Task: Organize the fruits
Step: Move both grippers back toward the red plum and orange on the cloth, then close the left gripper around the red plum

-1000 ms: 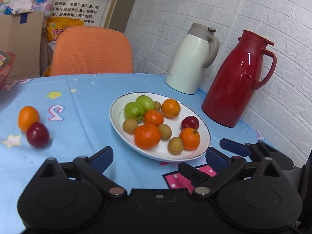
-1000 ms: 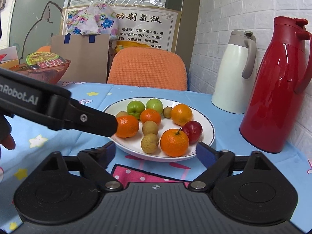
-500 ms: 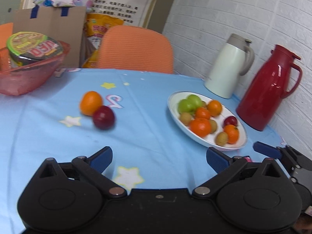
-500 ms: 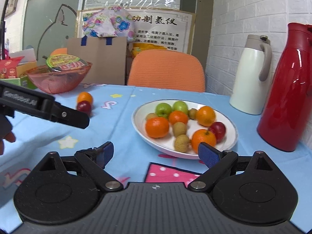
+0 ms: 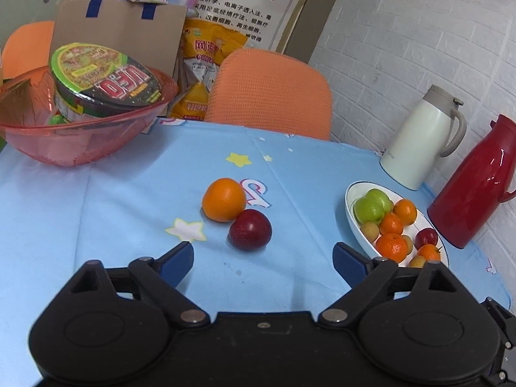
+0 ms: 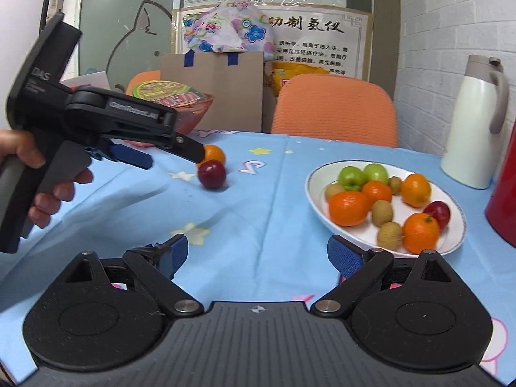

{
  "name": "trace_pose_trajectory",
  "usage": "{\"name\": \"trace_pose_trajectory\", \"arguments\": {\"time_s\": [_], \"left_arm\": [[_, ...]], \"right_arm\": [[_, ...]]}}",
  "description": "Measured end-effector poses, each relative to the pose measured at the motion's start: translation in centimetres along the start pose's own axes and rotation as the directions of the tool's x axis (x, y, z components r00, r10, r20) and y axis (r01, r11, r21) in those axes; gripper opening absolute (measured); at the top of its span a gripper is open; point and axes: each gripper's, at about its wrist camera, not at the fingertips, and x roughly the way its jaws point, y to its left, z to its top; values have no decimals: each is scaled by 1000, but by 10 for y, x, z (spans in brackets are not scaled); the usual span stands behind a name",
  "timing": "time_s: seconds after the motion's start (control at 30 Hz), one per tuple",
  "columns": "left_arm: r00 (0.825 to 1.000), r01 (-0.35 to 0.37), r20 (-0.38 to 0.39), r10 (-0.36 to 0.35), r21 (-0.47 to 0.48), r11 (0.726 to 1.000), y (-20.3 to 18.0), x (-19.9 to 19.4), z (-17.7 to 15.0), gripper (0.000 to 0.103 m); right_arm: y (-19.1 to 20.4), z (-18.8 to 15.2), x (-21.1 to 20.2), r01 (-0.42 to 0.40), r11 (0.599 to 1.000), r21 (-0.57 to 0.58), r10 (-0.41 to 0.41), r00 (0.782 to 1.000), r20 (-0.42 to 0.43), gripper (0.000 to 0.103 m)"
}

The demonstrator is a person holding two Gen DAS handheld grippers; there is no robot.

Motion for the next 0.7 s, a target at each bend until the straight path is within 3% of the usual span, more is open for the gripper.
{"name": "trace_pose_trajectory", "arguments": {"time_s": [0.13, 0.27, 0.5, 0.7], "left_arm": [[1000, 15, -20, -15, -5, 1000, 3, 12, 6, 95], [999, 39, -33, -40, -35, 999, 11, 19, 13, 71], [997, 58, -49, -61, -54, 997, 21, 23, 22, 71], [993, 77, -80, -82, -74, 994, 29, 34, 26, 71]], "right_arm": [[7, 4, 8, -16, 1000, 8, 16, 1000, -18, 103], [9, 15, 21, -42, 999, 17, 43, 999, -17, 103], [12, 37, 68, -130, 991, 39, 132, 990, -58, 103], [17, 51, 100, -157, 987, 45, 160, 983, -93, 103]]}}
